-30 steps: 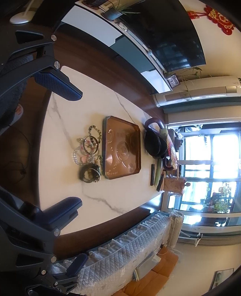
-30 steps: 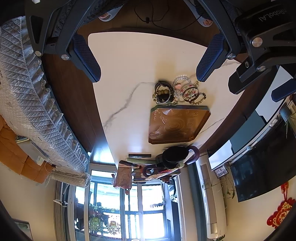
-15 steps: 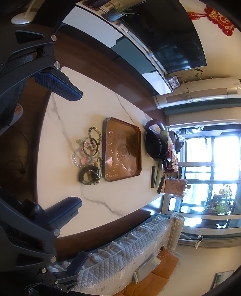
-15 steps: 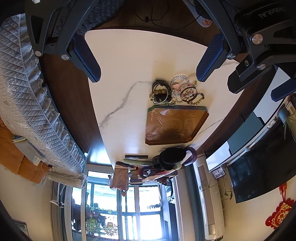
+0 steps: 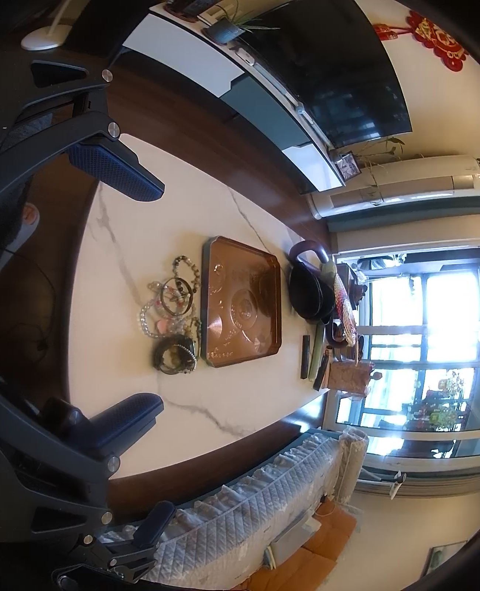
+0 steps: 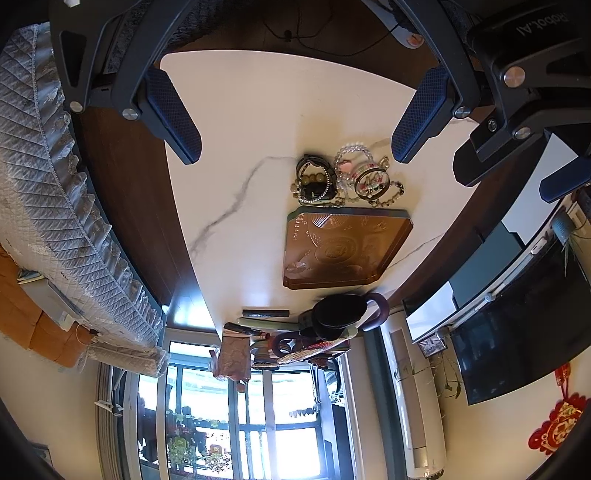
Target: Organize jewelry
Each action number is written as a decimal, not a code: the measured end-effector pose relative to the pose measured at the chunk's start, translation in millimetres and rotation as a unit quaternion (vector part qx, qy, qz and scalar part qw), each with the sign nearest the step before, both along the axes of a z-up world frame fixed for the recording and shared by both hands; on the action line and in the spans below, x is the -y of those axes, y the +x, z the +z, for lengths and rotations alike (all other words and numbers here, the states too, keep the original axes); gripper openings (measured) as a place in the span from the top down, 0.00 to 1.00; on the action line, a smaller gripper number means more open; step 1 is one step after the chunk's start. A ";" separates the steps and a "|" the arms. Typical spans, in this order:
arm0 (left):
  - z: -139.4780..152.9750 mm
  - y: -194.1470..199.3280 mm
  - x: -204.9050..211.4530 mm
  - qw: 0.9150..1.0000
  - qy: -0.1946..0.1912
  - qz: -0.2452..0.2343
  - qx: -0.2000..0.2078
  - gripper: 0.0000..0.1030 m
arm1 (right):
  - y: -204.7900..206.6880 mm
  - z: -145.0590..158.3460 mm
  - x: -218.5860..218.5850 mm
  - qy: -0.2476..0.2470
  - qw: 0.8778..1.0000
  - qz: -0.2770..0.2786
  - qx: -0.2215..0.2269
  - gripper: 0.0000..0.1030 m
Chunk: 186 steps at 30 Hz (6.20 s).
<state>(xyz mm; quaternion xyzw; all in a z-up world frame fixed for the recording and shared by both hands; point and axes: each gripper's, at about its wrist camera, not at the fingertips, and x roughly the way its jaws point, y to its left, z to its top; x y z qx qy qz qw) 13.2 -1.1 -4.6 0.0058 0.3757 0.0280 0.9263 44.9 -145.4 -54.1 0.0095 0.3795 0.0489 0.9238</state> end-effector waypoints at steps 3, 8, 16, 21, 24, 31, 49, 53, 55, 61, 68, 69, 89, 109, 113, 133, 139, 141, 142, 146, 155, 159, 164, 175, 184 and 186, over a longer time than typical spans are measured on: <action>-2.4 2.3 -0.9 1.000 -0.004 -0.001 -0.002 0.00 | 0.9 -1.7 1.8 0.000 1.000 0.001 -0.003 0.00; -7.2 5.2 -0.7 1.000 -0.002 0.003 -0.002 0.00 | 6.6 -5.5 4.3 0.001 1.000 0.006 -0.007 0.00; -20.0 16.1 3.4 1.000 0.002 0.005 -0.010 0.00 | 17.1 -14.9 1.6 0.009 1.000 0.007 -0.016 0.00; -32.3 24.2 -1.6 1.000 -0.006 0.010 -0.024 0.00 | 24.4 -25.1 -2.5 0.010 0.999 0.013 -0.029 0.00; -42.5 30.2 -5.9 0.999 -0.019 0.011 -0.030 0.00 | 30.0 -32.0 -6.5 0.008 0.999 0.018 -0.036 0.00; -66.2 45.7 -30.1 0.999 -0.040 0.016 -0.006 0.00 | 49.1 -59.9 3.2 0.076 0.993 0.046 -0.074 0.01; -176.0 119.5 -73.6 0.992 -0.072 -0.014 -0.104 0.00 | 114.3 -141.4 17.0 0.093 0.987 0.100 -0.086 0.00; -178.5 136.3 -68.8 0.988 -0.085 -0.027 -0.124 0.01 | 123.6 -143.1 9.3 0.113 0.982 0.120 -0.086 0.01; -178.7 141.1 -64.4 0.988 -0.082 -0.046 -0.124 0.03 | 131.7 -137.4 4.8 0.109 0.982 0.132 -0.076 0.11; -196.9 145.2 -55.3 0.981 -0.092 -0.087 -0.146 0.17 | 165.3 -136.6 -1.2 0.091 0.982 0.146 -0.079 0.78; -200.1 156.3 -78.1 0.980 -0.129 -0.056 -0.138 0.18 | 153.9 -139.4 17.9 0.129 0.978 0.145 -0.078 0.77; -199.6 157.8 -78.2 0.981 -0.130 -0.053 -0.134 0.18 | 154.1 -139.7 20.2 0.130 0.978 0.144 -0.079 0.76; -194.9 160.3 -54.2 0.991 -0.073 -0.050 -0.099 0.42 | 149.8 -142.5 11.2 0.114 0.980 0.142 -0.078 0.46; -177.4 128.6 -40.1 0.993 -0.064 -0.078 -0.067 0.43 | 141.6 -142.0 7.6 0.114 0.983 0.131 -0.067 0.89; -178.4 125.1 -40.8 0.993 -0.064 -0.079 -0.065 0.43 | 136.6 -134.8 5.9 0.108 0.984 0.131 -0.048 0.89; -188.1 118.1 -45.7 0.993 -0.052 -0.058 -0.084 0.43 | 131.8 -137.7 7.9 0.069 0.989 0.128 -0.019 0.45; -196.6 119.5 -41.4 0.992 -0.049 -0.060 -0.101 0.43 | 138.2 -147.9 6.3 0.079 0.986 0.139 -0.046 0.47; -197.5 119.8 -40.8 0.992 -0.046 -0.061 -0.102 0.43 | 141.3 -148.7 9.4 0.091 0.986 0.128 -0.049 0.53; -197.7 120.2 -40.7 0.992 -0.047 -0.061 -0.104 0.43 | 143.7 -149.5 10.4 0.098 0.986 0.127 -0.053 0.59; -197.3 121.7 -41.4 0.991 -0.052 -0.061 -0.107 0.43 | 152.9 -155.8 11.1 0.106 0.983 0.134 -0.070 0.85; -193.9 118.8 -44.4 0.991 -0.057 -0.056 -0.103 0.43 | 139.0 -135.6 2.9 0.059 0.985 0.162 -0.020 0.96; -188.8 116.2 -41.9 0.993 -0.046 -0.063 -0.093 0.44 | 137.2 -132.5 5.5 0.064 0.984 0.163 -0.015 0.96; -174.7 110.8 -28.6 0.994 -0.019 -0.087 -0.063 0.95 | 138.7 -131.3 7.5 0.069 0.984 0.163 -0.013 0.96; -188.0 102.7 -47.8 0.992 -0.039 -0.071 -0.097 0.33 | 131.8 -135.1 7.0 0.067 0.985 0.155 -0.029 0.96; -186.1 101.7 -71.6 0.992 -0.073 -0.057 -0.088 0.28 | 109.9 -124.3 8.3 0.068 0.983 0.169 -0.015 0.96; -177.9 110.2 -60.3 0.992 -0.069 -0.080 -0.076 0.28 | 110.4 -123.6 9.4 0.074 0.983 0.167 -0.016 0.96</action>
